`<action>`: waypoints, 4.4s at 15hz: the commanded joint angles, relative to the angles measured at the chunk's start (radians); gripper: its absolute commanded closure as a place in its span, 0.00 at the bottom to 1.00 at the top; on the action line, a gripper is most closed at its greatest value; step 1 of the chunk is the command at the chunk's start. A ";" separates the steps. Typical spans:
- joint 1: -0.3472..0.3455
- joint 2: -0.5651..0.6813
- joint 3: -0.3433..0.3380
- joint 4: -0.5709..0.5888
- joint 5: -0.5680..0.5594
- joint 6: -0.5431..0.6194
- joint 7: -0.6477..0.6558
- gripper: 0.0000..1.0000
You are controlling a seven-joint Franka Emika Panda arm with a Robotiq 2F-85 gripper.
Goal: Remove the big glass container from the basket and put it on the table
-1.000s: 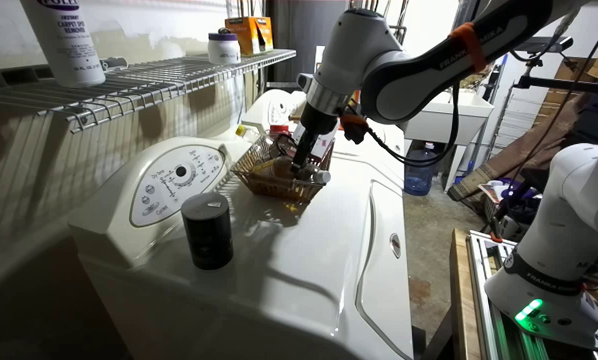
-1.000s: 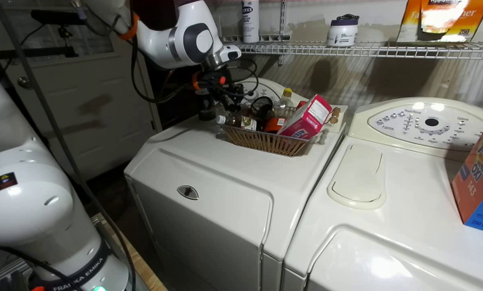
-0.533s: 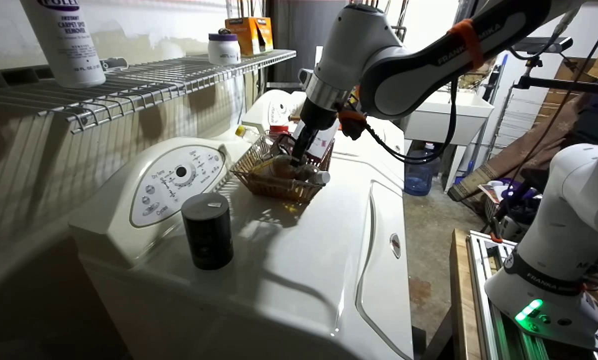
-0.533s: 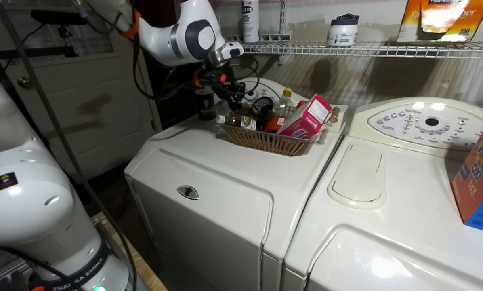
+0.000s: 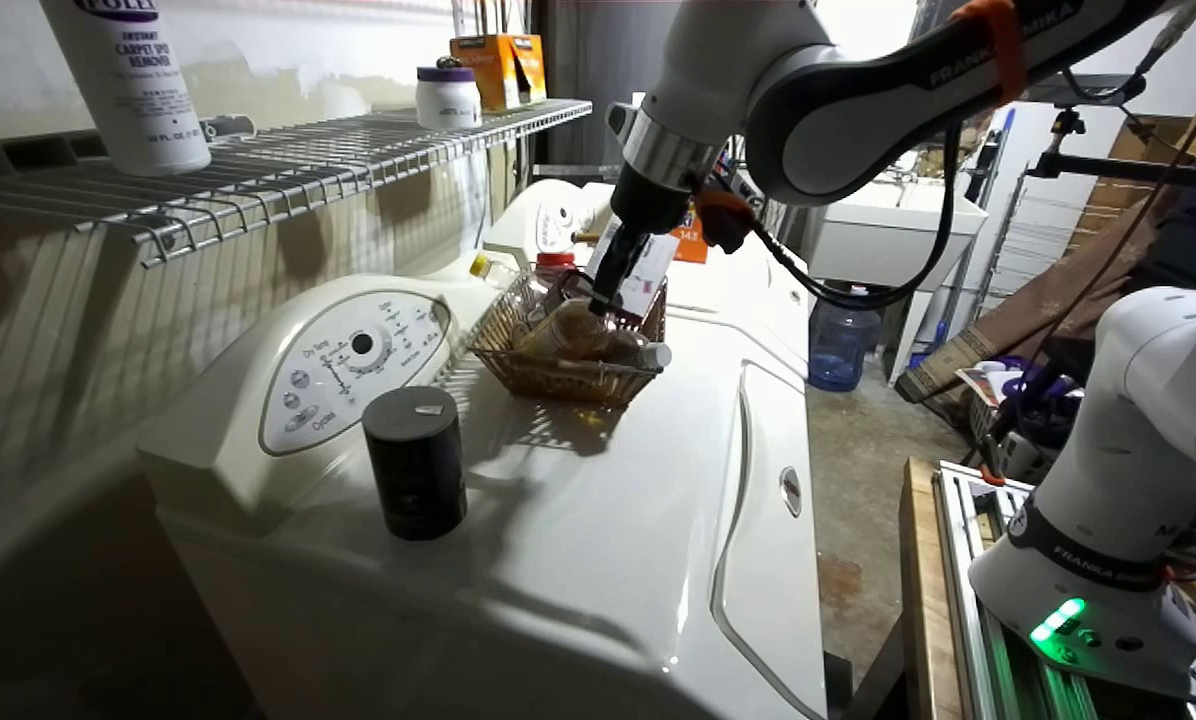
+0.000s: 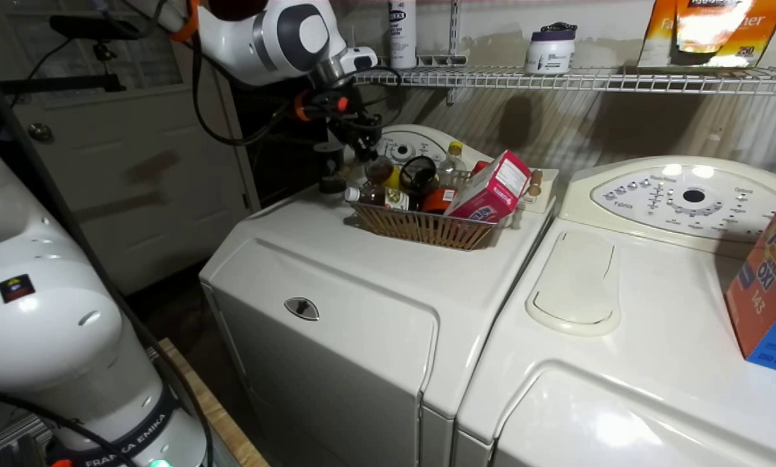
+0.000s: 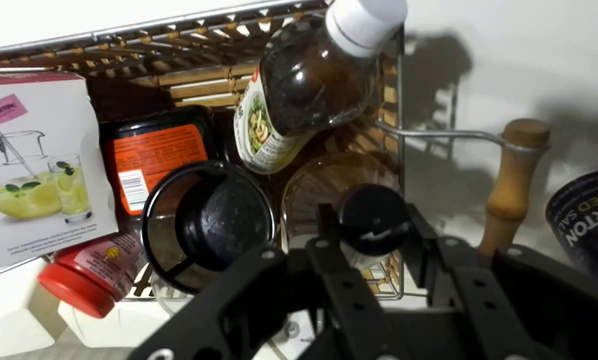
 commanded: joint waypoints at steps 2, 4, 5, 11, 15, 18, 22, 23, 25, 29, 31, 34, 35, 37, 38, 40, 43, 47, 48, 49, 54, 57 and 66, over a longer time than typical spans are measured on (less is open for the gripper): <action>0.011 -0.070 0.010 0.032 -0.035 -0.061 0.003 0.88; 0.008 -0.079 0.012 0.045 -0.043 -0.064 -0.001 0.88; 0.007 -0.082 0.012 0.050 -0.045 -0.062 -0.004 0.88; -0.003 -0.089 0.008 0.074 -0.065 -0.045 -0.009 0.88; -0.009 -0.092 0.002 0.088 -0.084 -0.025 -0.010 0.88; -0.005 -0.096 -0.001 0.097 -0.075 -0.028 -0.017 0.89; 0.003 -0.112 0.001 0.102 -0.060 -0.040 -0.026 0.88; 0.004 -0.120 0.002 0.101 -0.060 -0.041 -0.026 0.88; 0.005 -0.132 0.006 0.102 -0.061 -0.041 -0.028 0.88; 0.009 -0.162 0.011 0.102 -0.058 -0.043 -0.034 0.89; 0.010 -0.174 0.014 0.103 -0.058 -0.044 -0.037 0.89; 0.013 -0.189 0.016 0.103 -0.054 -0.050 -0.042 0.89; 0.019 -0.195 0.017 0.101 -0.043 -0.061 -0.048 0.89; 0.028 -0.210 0.024 0.096 -0.040 -0.084 -0.052 0.89; 0.033 -0.220 0.029 0.093 -0.040 -0.101 -0.054 0.88; 0.049 -0.243 0.039 0.086 -0.037 -0.141 -0.060 0.89; 0.076 -0.282 0.053 0.077 -0.035 -0.187 -0.074 0.89; 0.133 -0.332 0.052 0.071 0.010 -0.251 -0.135 0.89; 0.152 -0.342 0.047 0.069 0.030 -0.267 -0.165 0.88; 0.177 -0.347 0.037 0.071 0.062 -0.286 -0.211 0.88; 0.277 -0.360 -0.011 0.074 0.195 -0.349 -0.457 0.88; 0.314 -0.350 -0.047 0.076 0.258 -0.369 -0.590 0.89; 0.321 -0.328 -0.097 0.041 0.344 -0.337 -0.779 0.65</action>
